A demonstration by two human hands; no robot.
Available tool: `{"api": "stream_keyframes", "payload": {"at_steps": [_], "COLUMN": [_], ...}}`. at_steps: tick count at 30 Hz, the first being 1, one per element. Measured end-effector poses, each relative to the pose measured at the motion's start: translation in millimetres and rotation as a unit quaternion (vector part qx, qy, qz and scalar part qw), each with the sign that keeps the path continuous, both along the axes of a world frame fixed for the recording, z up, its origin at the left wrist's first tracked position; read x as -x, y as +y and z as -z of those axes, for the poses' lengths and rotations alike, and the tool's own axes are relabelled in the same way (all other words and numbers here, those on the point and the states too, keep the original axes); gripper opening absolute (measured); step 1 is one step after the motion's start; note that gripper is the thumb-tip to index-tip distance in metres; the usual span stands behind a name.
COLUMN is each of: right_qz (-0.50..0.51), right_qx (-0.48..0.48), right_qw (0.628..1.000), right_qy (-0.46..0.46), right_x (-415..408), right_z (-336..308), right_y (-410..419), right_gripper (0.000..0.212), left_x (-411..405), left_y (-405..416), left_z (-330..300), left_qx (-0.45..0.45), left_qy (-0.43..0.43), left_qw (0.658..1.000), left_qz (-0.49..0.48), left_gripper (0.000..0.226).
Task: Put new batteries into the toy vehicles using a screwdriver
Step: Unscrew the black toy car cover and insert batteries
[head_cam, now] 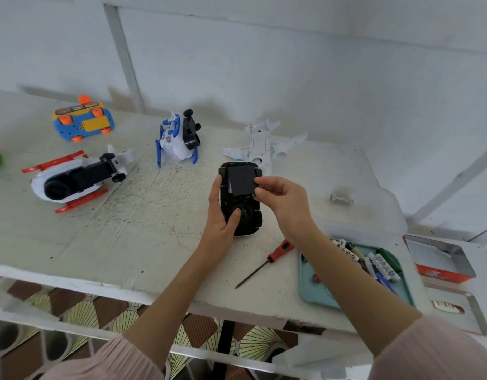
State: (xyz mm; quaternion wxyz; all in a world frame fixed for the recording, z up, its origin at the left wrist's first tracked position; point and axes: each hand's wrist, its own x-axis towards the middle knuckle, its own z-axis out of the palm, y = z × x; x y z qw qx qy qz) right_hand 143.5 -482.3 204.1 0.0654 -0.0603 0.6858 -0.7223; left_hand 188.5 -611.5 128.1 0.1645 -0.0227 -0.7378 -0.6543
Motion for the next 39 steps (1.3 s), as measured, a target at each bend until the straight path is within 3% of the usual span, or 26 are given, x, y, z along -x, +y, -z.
{"api": "stream_keyframes", "payload": {"at_steps": [12,18,23,29,39], "right_qz": [0.039,0.010,0.024,0.060,0.038], "right_qx": [0.007,-0.041,-0.152,-0.247,-0.296], "right_qw": [0.999,0.999,0.981,0.916,0.876], "right_qy": [-0.013,0.017,0.114,0.309,0.379], "right_x": [-3.8,-2.5,1.3,7.0,18.8], "right_z": [0.6,2.0,8.1,25.8,34.3], "right_y": [-10.0,-6.7,-7.8,-12.1,-7.5], "right_gripper": [0.020,0.029,0.029,0.027,0.025], "left_x": [0.9,1.4,2.1,3.3,3.5], "left_y": [0.2,-0.5,-0.8,-1.4,-0.8], "left_z": [0.7,0.3,1.3,3.0,1.0], "left_qx": [0.000,0.002,-0.001,-0.019,-0.008], "left_qy": [0.004,0.004,0.002,0.003,0.001], "left_qw": [1.000,1.000,1.000,1.000,1.000], "left_qz": [0.002,-0.004,0.000,0.007,0.003], "left_gripper": [0.068,0.068,0.068,0.069,0.070]}}
